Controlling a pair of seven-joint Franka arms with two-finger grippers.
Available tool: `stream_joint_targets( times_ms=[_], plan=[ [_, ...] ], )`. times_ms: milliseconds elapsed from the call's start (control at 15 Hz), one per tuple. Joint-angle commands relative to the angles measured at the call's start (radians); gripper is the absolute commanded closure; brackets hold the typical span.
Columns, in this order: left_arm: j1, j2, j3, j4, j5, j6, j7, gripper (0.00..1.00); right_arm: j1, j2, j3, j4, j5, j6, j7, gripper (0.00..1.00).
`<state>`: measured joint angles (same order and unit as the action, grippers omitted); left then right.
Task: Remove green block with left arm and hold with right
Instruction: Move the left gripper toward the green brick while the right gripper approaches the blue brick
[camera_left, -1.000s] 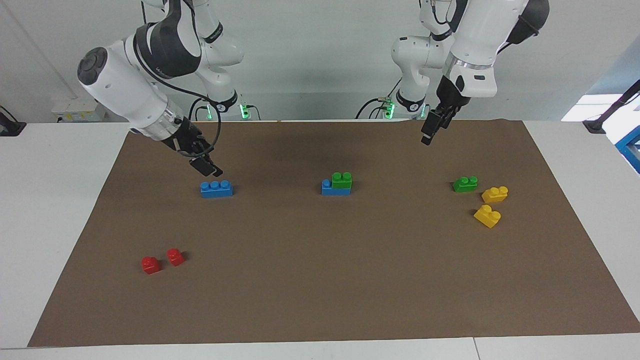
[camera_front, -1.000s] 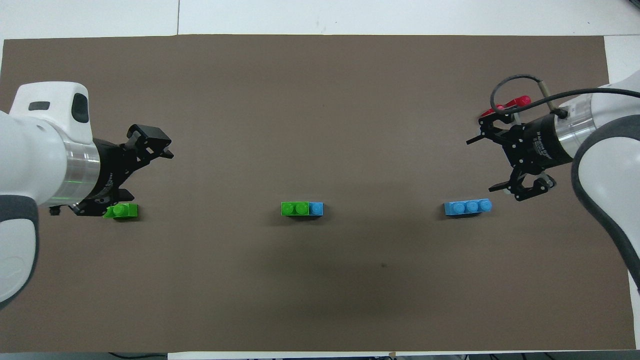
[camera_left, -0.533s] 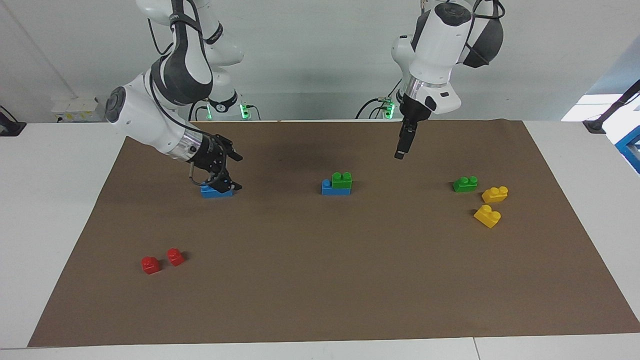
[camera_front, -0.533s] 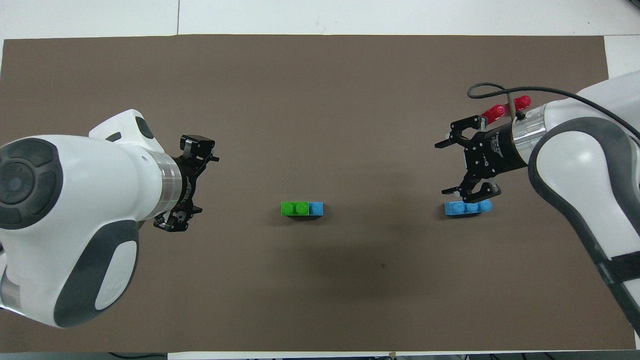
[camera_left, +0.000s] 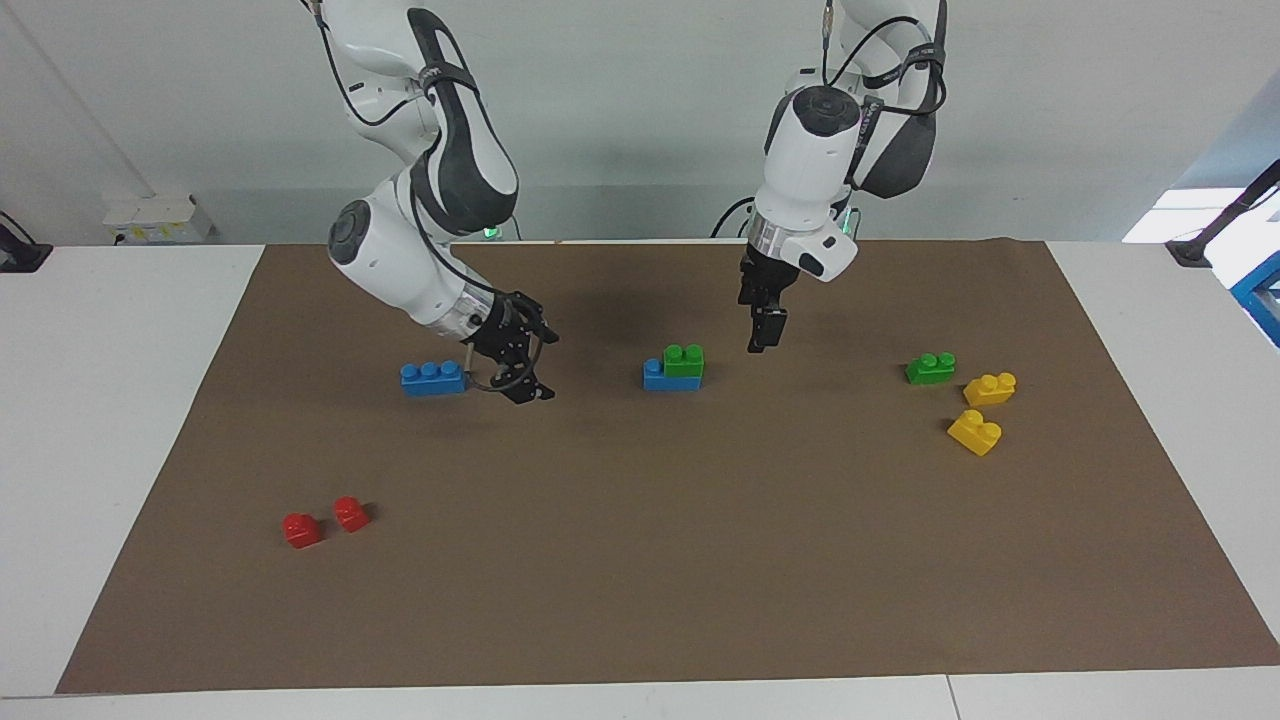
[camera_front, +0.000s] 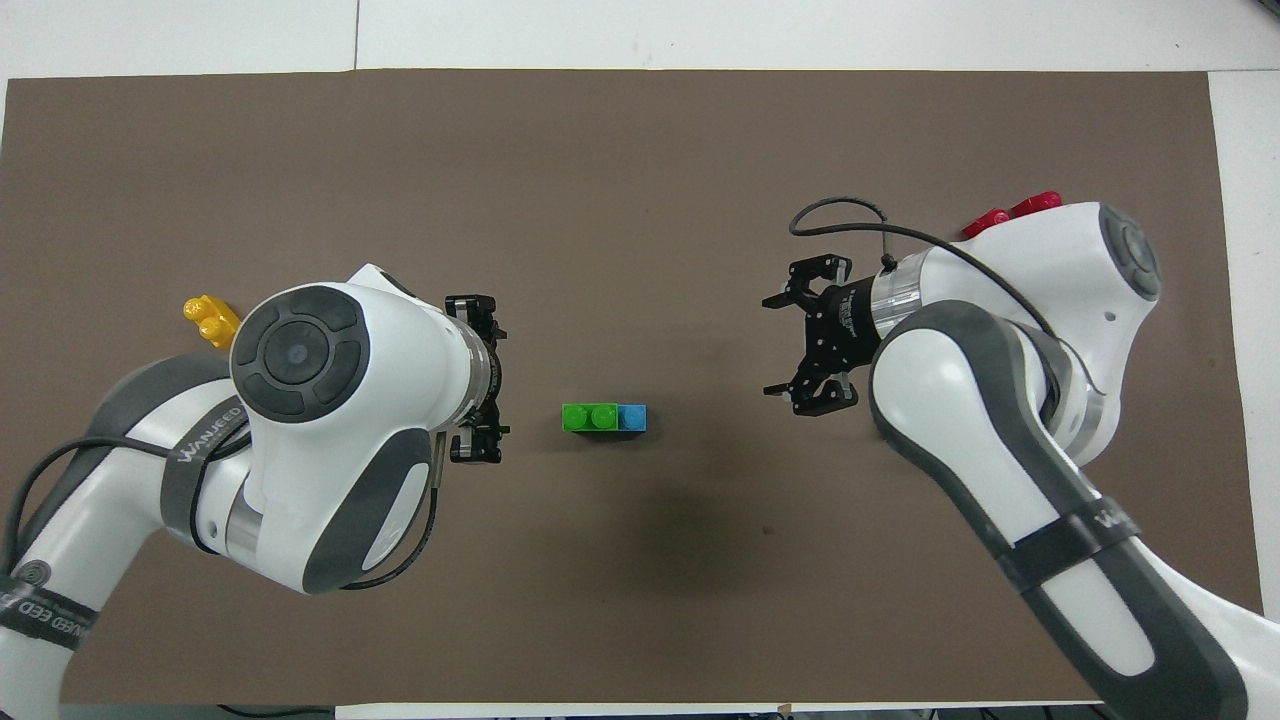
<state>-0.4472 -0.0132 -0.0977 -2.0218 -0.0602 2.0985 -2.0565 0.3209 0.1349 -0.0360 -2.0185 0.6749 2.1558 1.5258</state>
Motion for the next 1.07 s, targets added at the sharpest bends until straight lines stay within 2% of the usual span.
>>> stream_joint_targets(
  times_ms=[0, 200, 333, 467, 800, 1000],
  plan=[
    [-0.036, -0.016, 0.018, -0.046, -0.01, 0.043, -0.065, 0.0, 0.033, -0.018, -0.004, -0.049, 0.034, 0.039, 0.002, 0.03],
    [-0.057, 0.021, 0.016, -0.048, -0.01, 0.078, -0.117, 0.0, 0.081, -0.026, -0.004, -0.101, 0.034, 0.077, -0.007, 0.03],
    [-0.071, 0.012, 0.016, -0.081, -0.01, 0.081, -0.148, 0.0, 0.136, -0.043, -0.004, -0.156, 0.052, 0.149, -0.007, 0.03],
    [-0.096, 0.016, 0.018, -0.09, -0.01, 0.089, -0.166, 0.0, 0.167, -0.041, -0.004, -0.167, 0.052, 0.174, -0.006, 0.03],
    [-0.133, 0.062, 0.018, -0.095, -0.01, 0.161, -0.24, 0.0, 0.219, -0.008, -0.004, -0.175, 0.092, 0.271, -0.004, 0.03],
    [-0.143, 0.062, 0.018, -0.116, -0.01, 0.196, -0.258, 0.0, 0.28, 0.058, -0.004, -0.171, 0.126, 0.382, -0.004, 0.03]
  ],
)
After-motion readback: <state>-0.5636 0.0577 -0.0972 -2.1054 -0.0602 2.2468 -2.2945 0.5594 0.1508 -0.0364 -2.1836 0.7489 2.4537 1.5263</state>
